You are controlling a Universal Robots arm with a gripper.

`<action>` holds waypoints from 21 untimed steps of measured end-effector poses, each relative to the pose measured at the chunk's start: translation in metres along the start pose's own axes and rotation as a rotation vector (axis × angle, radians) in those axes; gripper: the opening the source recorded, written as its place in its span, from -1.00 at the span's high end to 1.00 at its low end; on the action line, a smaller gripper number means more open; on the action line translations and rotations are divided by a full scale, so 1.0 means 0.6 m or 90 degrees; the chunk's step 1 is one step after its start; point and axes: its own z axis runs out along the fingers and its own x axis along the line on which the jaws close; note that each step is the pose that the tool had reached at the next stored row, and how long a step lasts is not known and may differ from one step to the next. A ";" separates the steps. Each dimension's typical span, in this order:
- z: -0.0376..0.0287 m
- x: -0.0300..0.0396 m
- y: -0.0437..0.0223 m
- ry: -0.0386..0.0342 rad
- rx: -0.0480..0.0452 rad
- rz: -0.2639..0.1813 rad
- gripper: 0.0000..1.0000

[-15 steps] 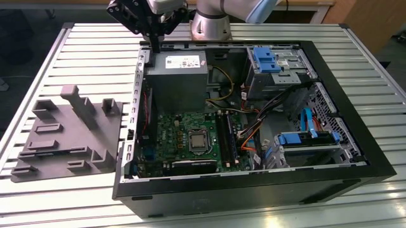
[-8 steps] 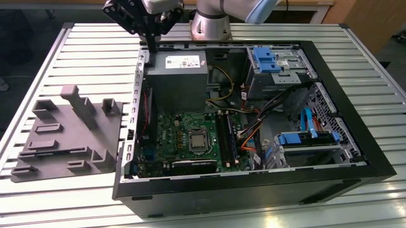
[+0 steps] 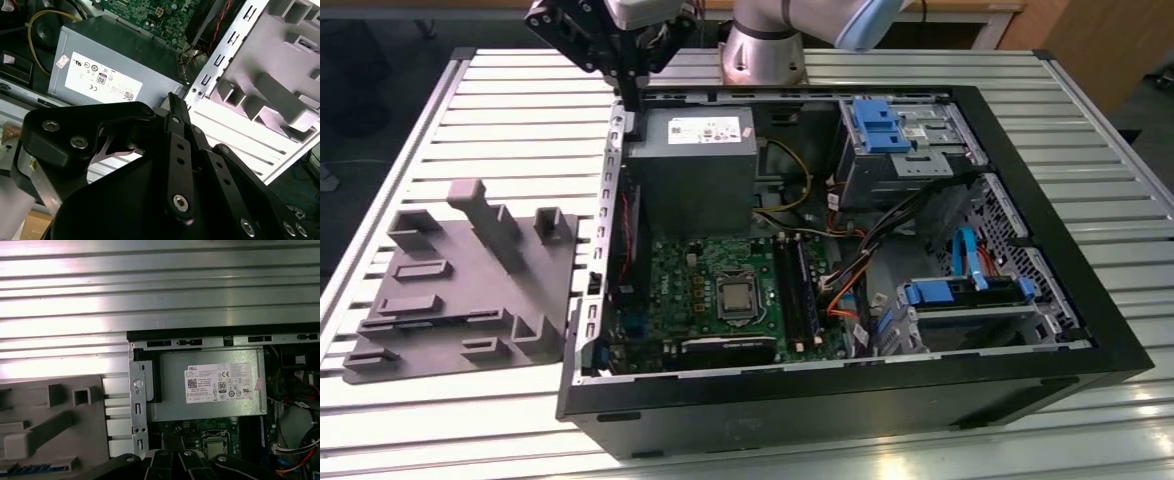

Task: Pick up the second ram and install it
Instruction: 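Reach for the second ram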

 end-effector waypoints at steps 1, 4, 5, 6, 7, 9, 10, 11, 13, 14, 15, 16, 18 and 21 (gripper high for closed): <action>0.000 0.001 0.000 0.0000 0.0000 0.000 0.79; 0.000 0.005 0.000 0.0000 0.0000 0.000 0.79; 0.000 0.006 0.000 0.0000 0.0000 0.000 0.79; 0.000 0.008 -0.001 0.0000 0.0000 0.000 0.79; 0.000 0.009 -0.001 0.0000 0.0000 0.000 0.79; 0.000 0.012 -0.001 0.0000 0.0000 0.000 0.79; 0.000 0.013 -0.001 0.0000 0.0000 0.000 0.79; 0.000 0.014 -0.001 0.0000 0.0000 0.000 0.79; 0.000 0.017 -0.001 0.0000 0.0000 0.000 0.79; -0.001 0.019 -0.001 0.0000 0.0000 0.000 0.79; -0.001 0.021 -0.002 0.0000 0.0000 0.000 0.79; -0.001 0.022 -0.002 0.0000 0.0000 0.000 0.79; -0.001 0.024 -0.002 0.0000 0.0000 0.000 0.79; -0.001 0.027 -0.002 0.0000 0.0000 0.000 0.79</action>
